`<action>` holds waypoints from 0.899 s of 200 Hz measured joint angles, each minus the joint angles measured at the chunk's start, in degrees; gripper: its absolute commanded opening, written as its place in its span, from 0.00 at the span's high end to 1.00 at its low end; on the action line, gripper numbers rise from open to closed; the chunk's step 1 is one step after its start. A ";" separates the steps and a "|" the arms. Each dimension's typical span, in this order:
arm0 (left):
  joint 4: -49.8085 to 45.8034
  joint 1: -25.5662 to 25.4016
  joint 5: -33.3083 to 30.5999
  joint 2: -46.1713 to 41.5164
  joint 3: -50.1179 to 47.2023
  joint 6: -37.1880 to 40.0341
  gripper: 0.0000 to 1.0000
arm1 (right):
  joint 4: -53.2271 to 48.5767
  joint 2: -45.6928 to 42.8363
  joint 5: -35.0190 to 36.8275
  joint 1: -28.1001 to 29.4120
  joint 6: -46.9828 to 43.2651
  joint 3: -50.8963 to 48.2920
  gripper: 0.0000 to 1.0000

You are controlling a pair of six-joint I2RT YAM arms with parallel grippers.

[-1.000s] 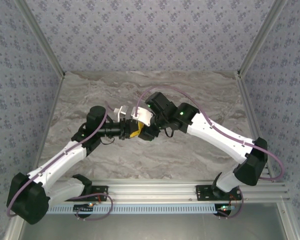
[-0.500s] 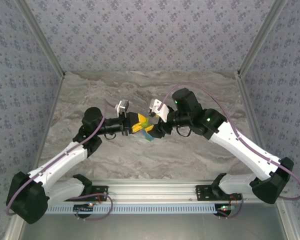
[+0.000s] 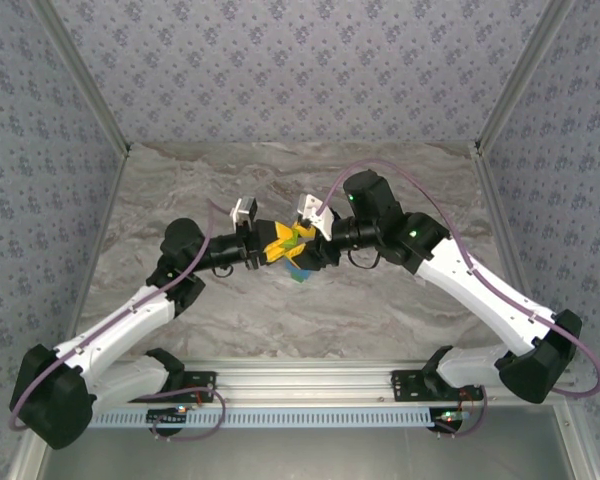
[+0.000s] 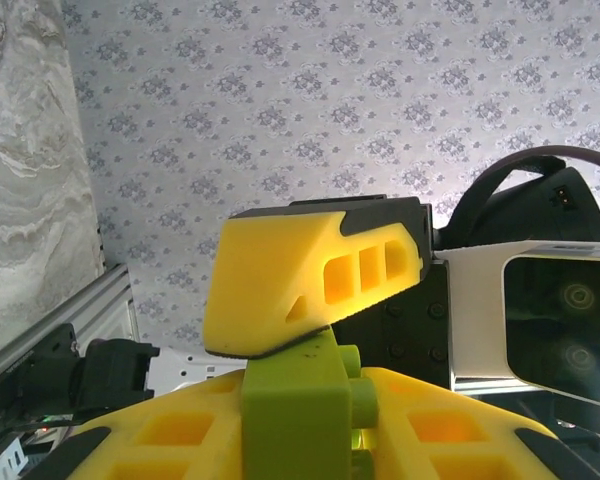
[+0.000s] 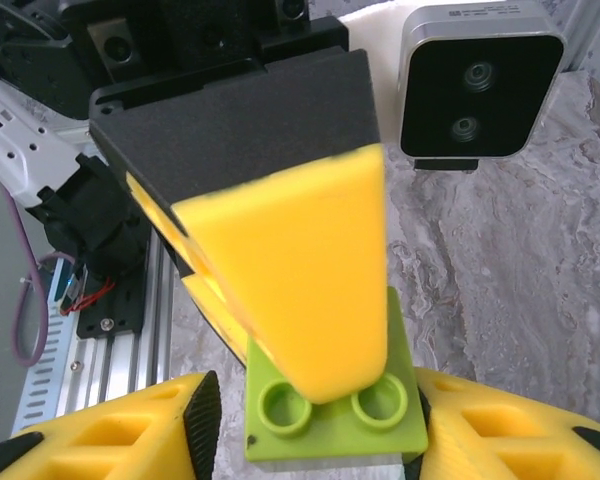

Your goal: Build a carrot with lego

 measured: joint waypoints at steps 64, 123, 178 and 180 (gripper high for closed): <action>0.37 -0.26 -0.42 0.00 0.00 -0.70 0.68 | 0.28 0.00 -0.11 0.07 0.17 0.24 0.42; 0.35 -0.26 -0.48 0.00 -0.66 -0.83 0.68 | 0.26 0.00 -0.13 0.04 0.07 2.01 0.47; 0.37 -0.26 -0.63 0.00 -0.70 -0.81 0.68 | 0.17 0.76 -0.81 -0.11 0.00 2.97 0.46; 0.37 -0.26 -0.63 0.00 -0.70 -0.81 0.68 | 0.17 0.83 -0.85 -0.11 0.00 2.97 0.46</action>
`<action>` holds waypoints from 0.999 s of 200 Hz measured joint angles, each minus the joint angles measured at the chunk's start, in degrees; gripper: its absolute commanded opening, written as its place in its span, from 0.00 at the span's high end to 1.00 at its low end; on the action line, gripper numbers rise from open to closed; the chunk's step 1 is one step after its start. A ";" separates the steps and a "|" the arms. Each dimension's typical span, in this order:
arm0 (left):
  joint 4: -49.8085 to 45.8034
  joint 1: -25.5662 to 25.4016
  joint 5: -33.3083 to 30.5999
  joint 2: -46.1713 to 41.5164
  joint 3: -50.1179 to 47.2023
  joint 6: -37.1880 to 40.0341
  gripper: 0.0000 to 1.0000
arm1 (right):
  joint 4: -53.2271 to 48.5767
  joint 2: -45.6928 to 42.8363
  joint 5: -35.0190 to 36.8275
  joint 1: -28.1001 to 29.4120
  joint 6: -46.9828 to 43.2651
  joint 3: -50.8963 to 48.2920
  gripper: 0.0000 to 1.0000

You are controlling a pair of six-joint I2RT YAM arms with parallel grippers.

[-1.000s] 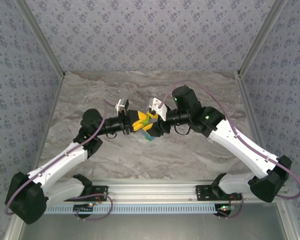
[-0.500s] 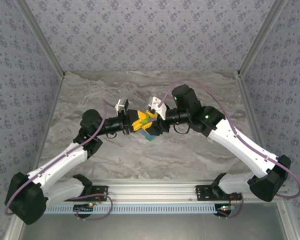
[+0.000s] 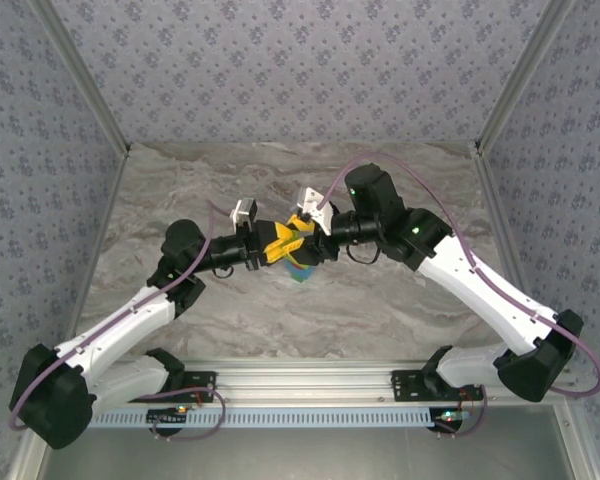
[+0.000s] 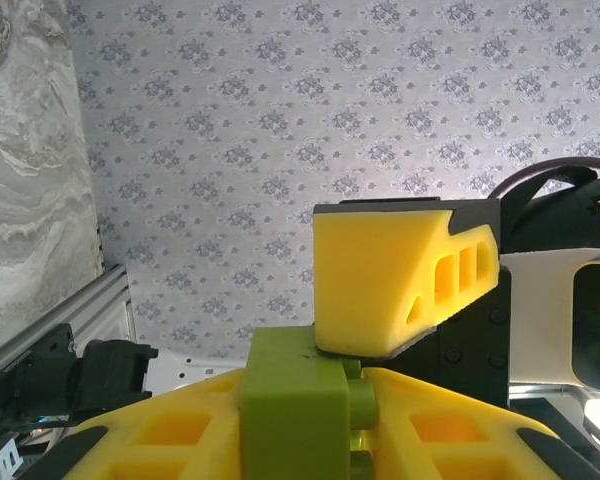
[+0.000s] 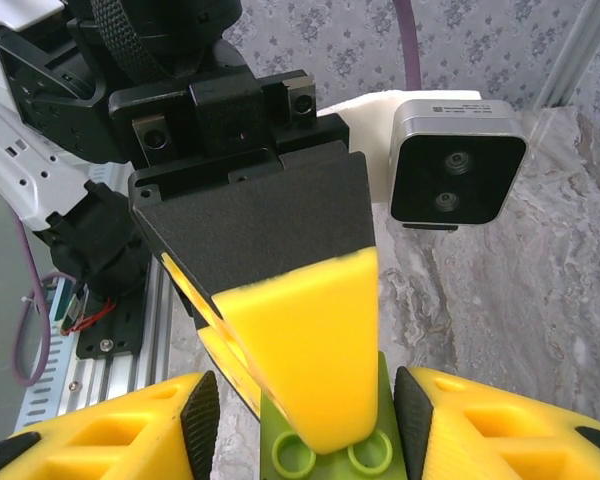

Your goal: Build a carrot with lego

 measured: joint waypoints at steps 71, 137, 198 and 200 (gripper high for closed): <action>0.00 0.00 0.02 0.00 0.00 0.00 0.68 | -0.48 0.94 -0.31 -0.09 0.04 0.00 0.58; 0.00 0.00 -0.02 0.00 0.00 0.00 0.68 | -0.57 0.94 -0.35 -0.09 0.22 -0.02 0.52; 0.02 0.00 -0.48 0.00 0.00 0.00 0.68 | -0.59 1.20 -0.35 -0.09 0.22 -0.44 0.52; 0.00 0.00 -0.48 0.00 0.00 -0.02 0.68 | -0.59 1.20 -0.33 -0.09 0.22 -0.46 0.52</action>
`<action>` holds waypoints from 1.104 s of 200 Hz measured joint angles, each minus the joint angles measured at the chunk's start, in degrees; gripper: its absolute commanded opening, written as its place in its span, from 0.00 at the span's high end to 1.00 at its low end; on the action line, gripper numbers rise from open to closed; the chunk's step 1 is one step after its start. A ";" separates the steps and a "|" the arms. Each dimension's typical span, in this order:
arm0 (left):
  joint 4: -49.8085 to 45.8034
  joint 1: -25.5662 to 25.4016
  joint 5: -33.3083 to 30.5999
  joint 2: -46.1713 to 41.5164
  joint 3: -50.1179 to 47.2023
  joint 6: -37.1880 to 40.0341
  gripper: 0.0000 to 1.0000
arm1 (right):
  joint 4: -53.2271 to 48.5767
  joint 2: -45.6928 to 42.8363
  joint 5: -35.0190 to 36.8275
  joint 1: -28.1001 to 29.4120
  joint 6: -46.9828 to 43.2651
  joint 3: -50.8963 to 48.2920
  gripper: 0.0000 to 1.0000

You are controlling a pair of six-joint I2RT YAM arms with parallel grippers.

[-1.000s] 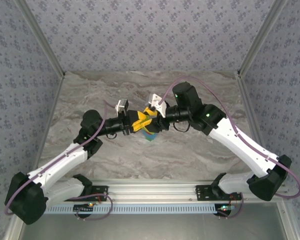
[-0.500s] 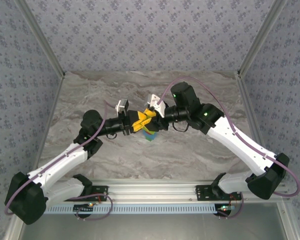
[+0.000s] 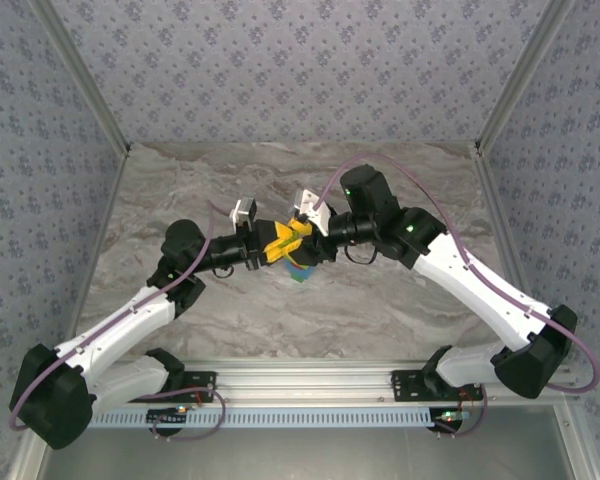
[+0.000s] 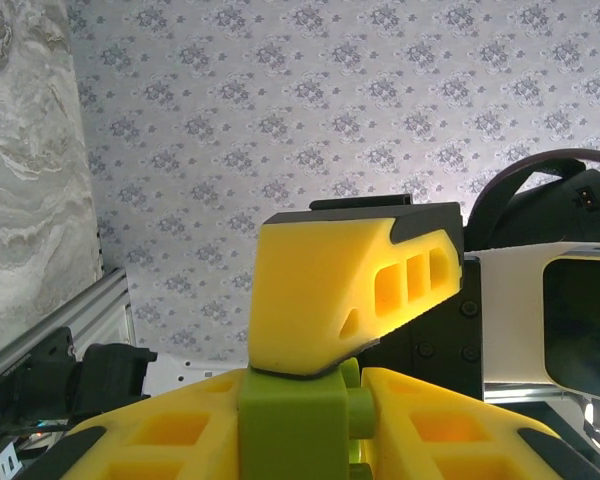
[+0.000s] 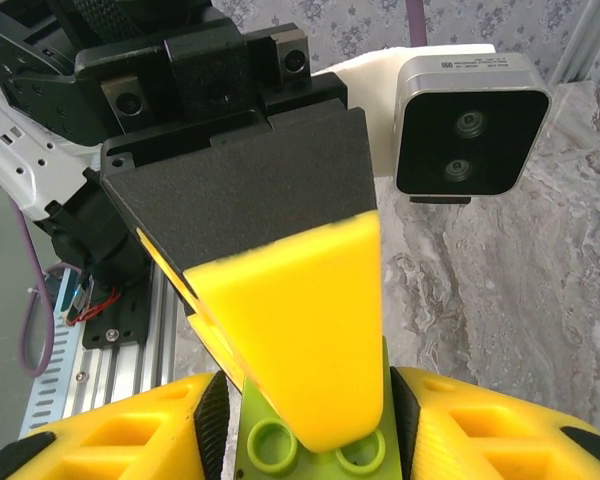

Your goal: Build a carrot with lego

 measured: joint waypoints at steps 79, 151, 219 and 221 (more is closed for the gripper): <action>-0.02 0.00 0.00 -0.02 0.00 0.02 0.65 | 0.24 0.22 0.24 -0.02 0.68 -0.22 0.66; -11.26 3.48 0.26 -2.21 0.22 8.92 0.24 | 0.11 -1.18 1.05 -1.68 0.85 -2.45 0.69; -22.34 15.78 6.43 5.11 0.48 28.28 0.10 | 0.26 -14.01 4.81 -6.19 3.78 -16.96 0.70; -21.81 15.82 7.10 6.01 0.50 28.33 0.10 | 0.24 -14.29 4.87 -6.27 3.89 -17.27 0.70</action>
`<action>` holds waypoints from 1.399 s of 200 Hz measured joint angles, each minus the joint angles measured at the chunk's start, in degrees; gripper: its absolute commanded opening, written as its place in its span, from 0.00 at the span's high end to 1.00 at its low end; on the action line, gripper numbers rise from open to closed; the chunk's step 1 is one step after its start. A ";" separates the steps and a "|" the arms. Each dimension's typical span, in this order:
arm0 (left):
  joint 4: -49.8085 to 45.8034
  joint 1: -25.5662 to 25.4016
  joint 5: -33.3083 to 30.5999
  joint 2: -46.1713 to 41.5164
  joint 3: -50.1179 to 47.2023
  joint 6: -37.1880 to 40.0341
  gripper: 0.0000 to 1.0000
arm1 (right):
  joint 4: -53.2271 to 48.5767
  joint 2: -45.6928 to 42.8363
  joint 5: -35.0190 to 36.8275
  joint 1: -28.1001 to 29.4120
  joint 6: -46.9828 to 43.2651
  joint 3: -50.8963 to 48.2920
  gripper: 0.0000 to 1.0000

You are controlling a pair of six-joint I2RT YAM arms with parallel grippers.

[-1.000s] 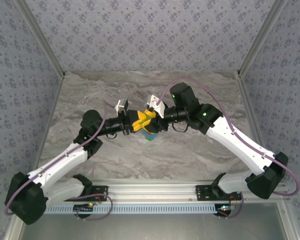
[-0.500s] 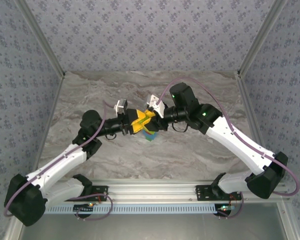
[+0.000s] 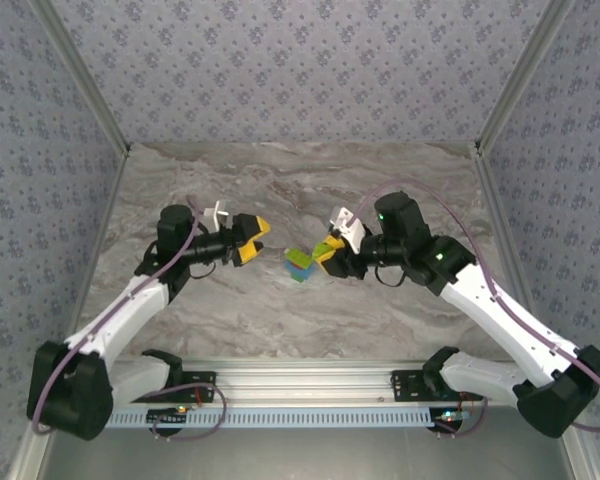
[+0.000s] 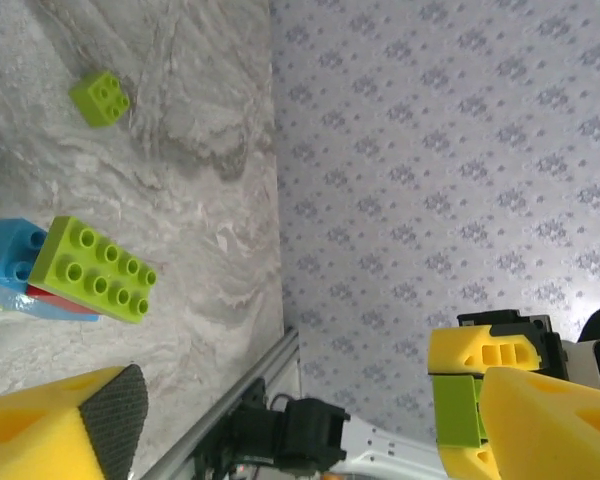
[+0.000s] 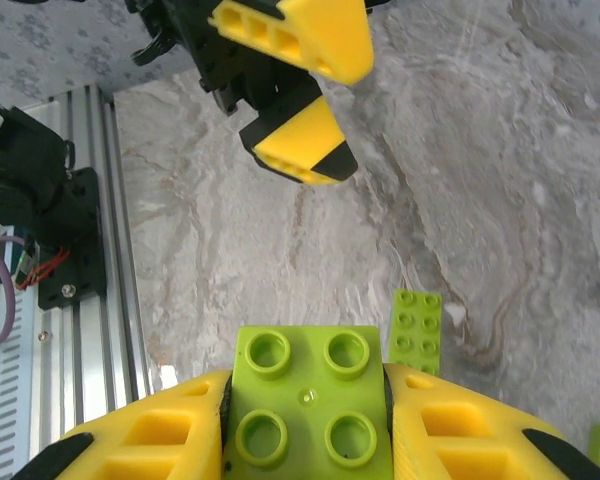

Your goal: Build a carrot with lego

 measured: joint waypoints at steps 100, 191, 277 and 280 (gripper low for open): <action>-6.34 1.25 -1.97 4.98 4.35 23.41 0.09 | -0.81 -3.21 1.42 -0.66 1.36 -2.45 0.70; 24.83 1.38 -14.01 6.58 -21.68 58.10 0.12 | -0.11 -2.71 0.00 -0.74 2.99 -2.36 0.70; 25.22 -4.66 -4.02 23.54 -9.35 78.12 0.13 | -0.15 0.04 -0.87 -0.87 3.02 -1.36 0.70; 24.72 -4.72 -3.74 24.06 -8.83 78.62 0.13 | -0.07 0.24 -0.92 -0.87 3.02 -1.36 0.70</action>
